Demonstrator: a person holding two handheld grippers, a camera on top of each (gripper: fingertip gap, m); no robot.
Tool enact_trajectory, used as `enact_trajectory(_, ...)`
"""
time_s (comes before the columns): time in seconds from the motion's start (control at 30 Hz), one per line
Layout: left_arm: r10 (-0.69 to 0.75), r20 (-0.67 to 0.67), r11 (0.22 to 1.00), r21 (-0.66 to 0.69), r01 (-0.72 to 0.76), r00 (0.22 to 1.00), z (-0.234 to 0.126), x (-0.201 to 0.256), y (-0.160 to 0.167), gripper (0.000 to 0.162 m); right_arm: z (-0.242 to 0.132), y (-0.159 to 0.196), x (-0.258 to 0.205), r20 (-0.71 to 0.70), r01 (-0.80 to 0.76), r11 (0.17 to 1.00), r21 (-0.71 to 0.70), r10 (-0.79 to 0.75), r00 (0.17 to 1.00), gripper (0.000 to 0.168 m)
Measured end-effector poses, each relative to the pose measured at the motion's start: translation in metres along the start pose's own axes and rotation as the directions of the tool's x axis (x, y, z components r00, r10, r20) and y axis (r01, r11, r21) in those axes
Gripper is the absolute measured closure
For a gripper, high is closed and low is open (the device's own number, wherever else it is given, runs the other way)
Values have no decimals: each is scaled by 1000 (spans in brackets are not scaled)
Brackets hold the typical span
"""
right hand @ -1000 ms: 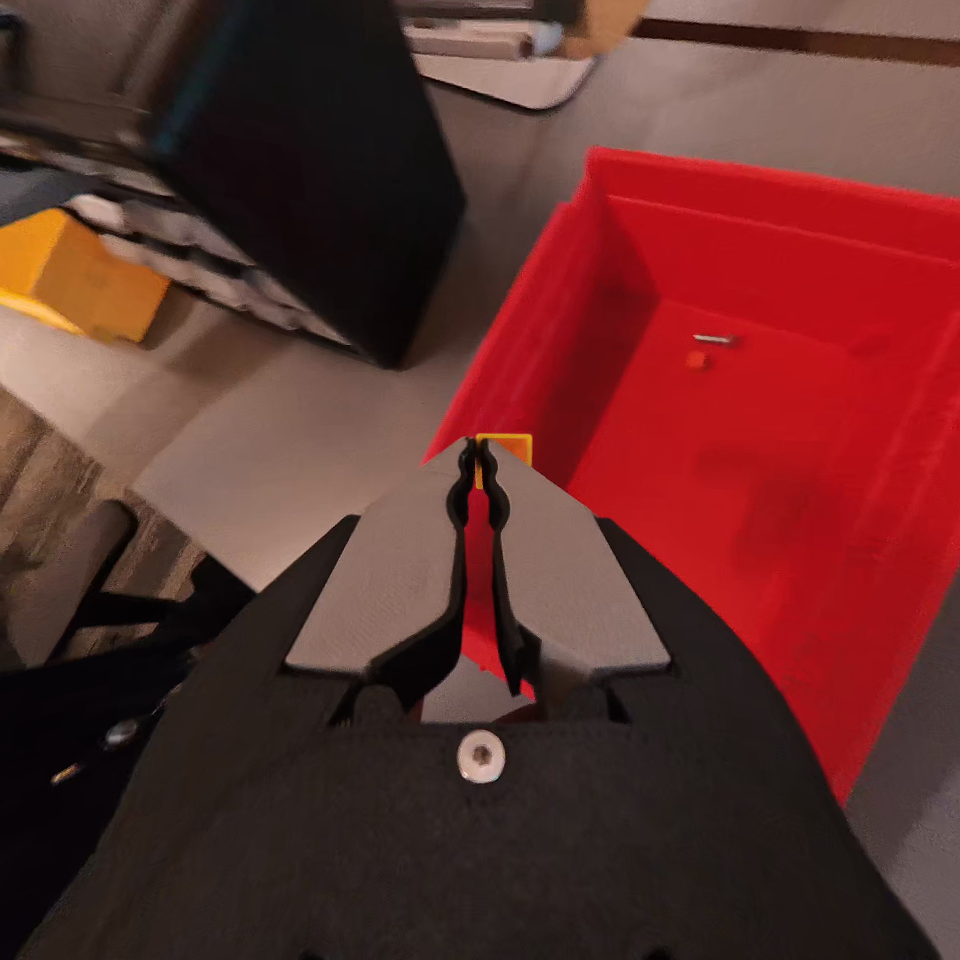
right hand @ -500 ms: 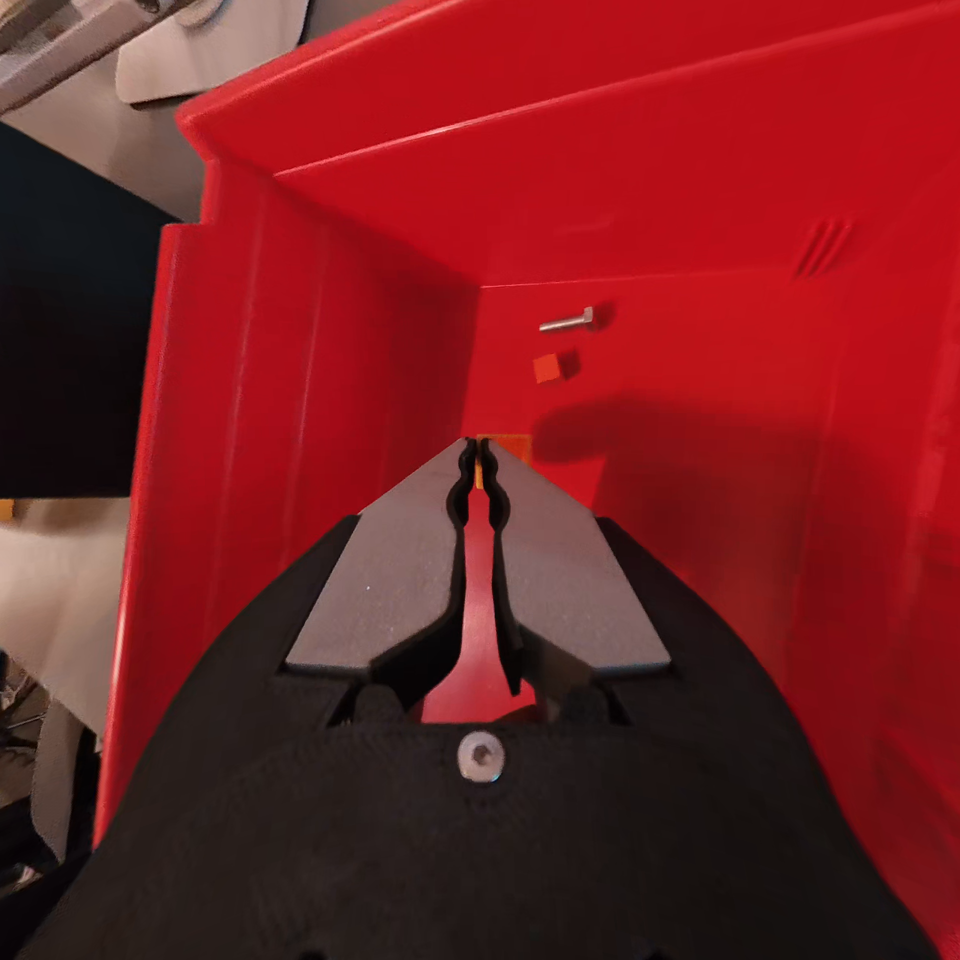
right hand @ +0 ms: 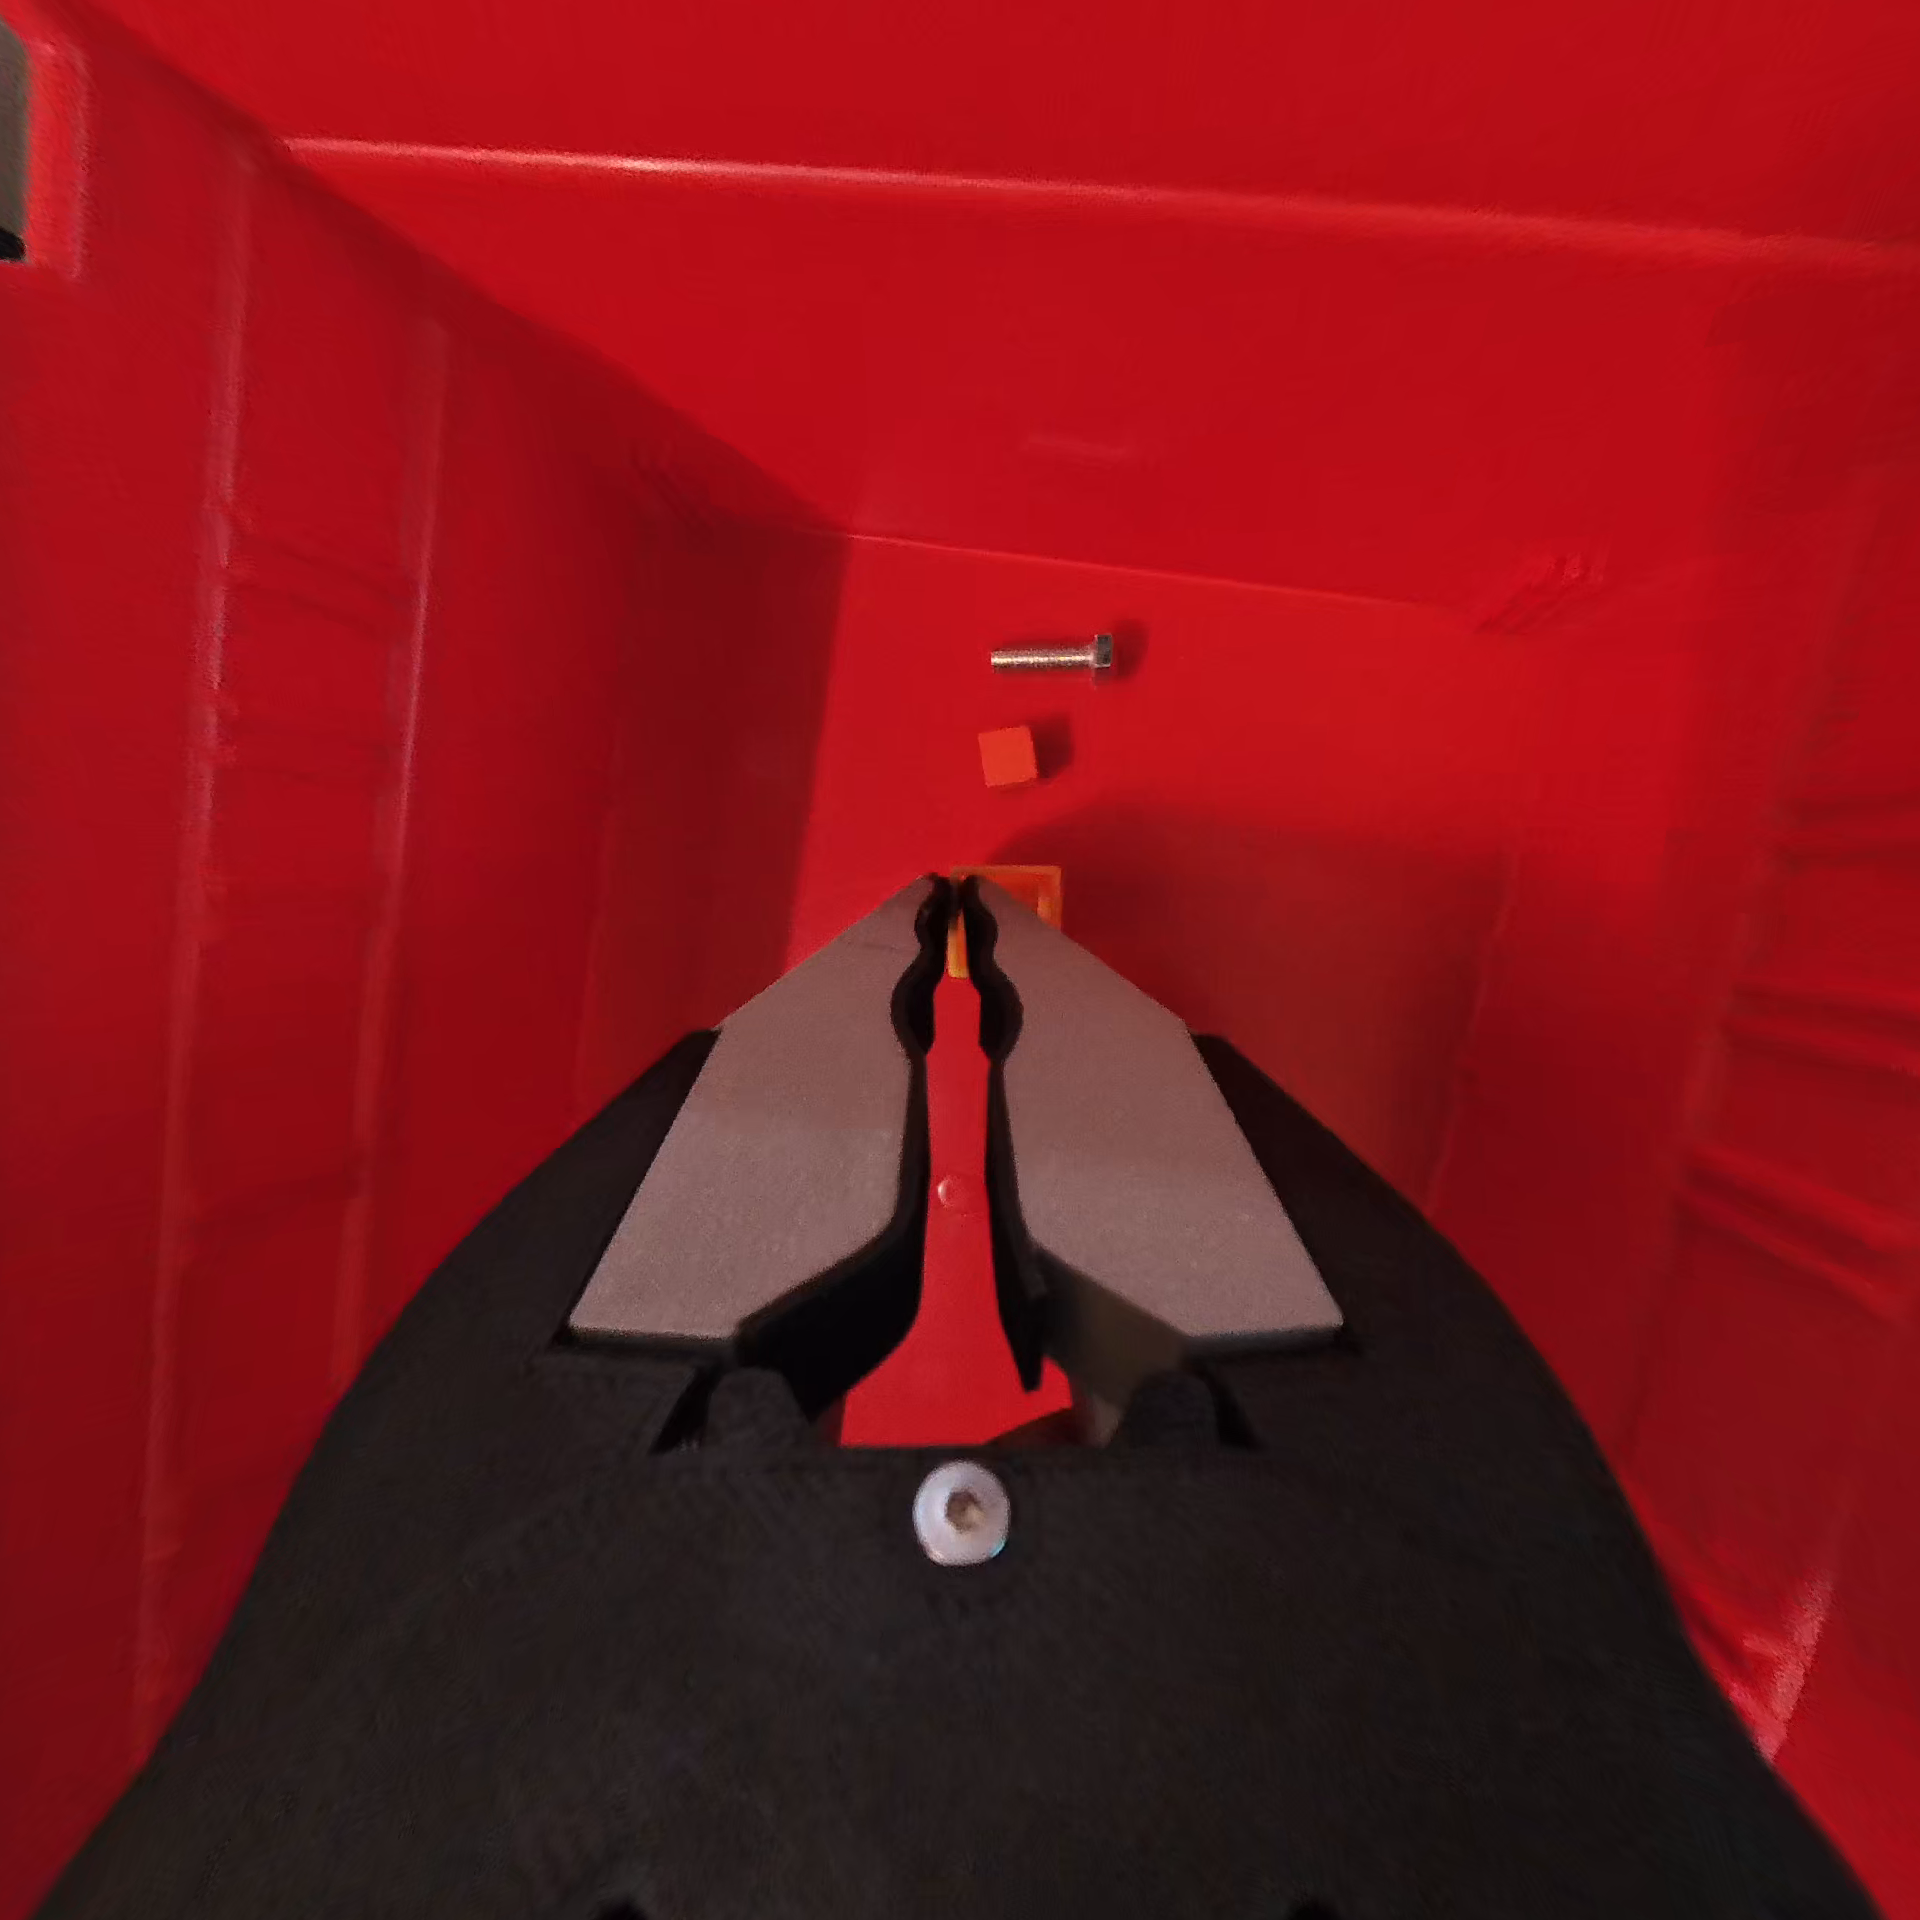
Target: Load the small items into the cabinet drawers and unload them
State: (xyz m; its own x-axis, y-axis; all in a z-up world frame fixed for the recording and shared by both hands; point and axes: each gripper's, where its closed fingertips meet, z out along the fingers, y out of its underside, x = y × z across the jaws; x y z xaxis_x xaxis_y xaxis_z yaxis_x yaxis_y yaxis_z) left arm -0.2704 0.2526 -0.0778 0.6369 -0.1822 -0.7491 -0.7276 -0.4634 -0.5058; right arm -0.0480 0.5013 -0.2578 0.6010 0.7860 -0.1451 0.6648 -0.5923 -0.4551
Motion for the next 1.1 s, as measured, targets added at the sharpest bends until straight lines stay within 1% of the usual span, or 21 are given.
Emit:
enact_trajectory(0.03,-1,0,1000,0,1,1000,0,0,0,105,1,0,0,-6,3,1000,-4,-3,1000,168)
enact_trajectory(0.1,-2,-1,1000,-1,2,1000,0,0,0,105,1,-1,1,-18,5,1000,5,-5,1000,159)
enact_trajectory(0.17,-3,-2,1000,-1,3,1000,0,0,0,105,0,-2,0,-10,-4,1000,16,4,1000,156)
enact_trajectory(0.27,-5,-2,1000,-3,5,1000,0,0,0,105,-10,-4,-2,16,-27,999,36,27,1000,141)
enact_trajectory(0.4,-12,-5,1000,-5,12,1000,0,0,0,105,-41,-8,-11,40,-6,994,106,2,999,139)
enact_trajectory(0.5,-16,-5,1000,-11,16,1000,0,1,0,104,-63,-4,-19,59,9,991,136,-17,998,139)
enact_trajectory(0.67,-36,1,999,-9,36,999,0,0,-1,104,-95,7,-39,146,-2,980,200,-28,989,139)
enact_trajectory(0.73,-77,-6,997,1,77,997,-4,0,-1,103,-106,16,-48,159,21,974,224,-58,986,139)
enact_trajectory(0.83,-195,-63,978,55,199,979,-18,-1,-5,99,-120,35,-61,174,60,965,257,-107,979,139)
enact_trajectory(0.87,-218,-49,973,65,221,975,-24,-7,-3,99,-124,42,-64,180,68,962,263,-118,976,139)
enact_trajectory(0.93,-212,10,975,64,211,977,-36,-17,6,98,-130,58,-70,200,77,960,270,-135,970,138)
enact_trajectory(1.03,-135,99,990,42,132,986,-50,-19,18,97,-137,77,-78,236,81,957,279,-150,960,138)
enact_trajectory(1.1,-62,199,998,33,56,978,-54,-22,23,97,-140,86,-81,249,83,954,287,-158,955,138)
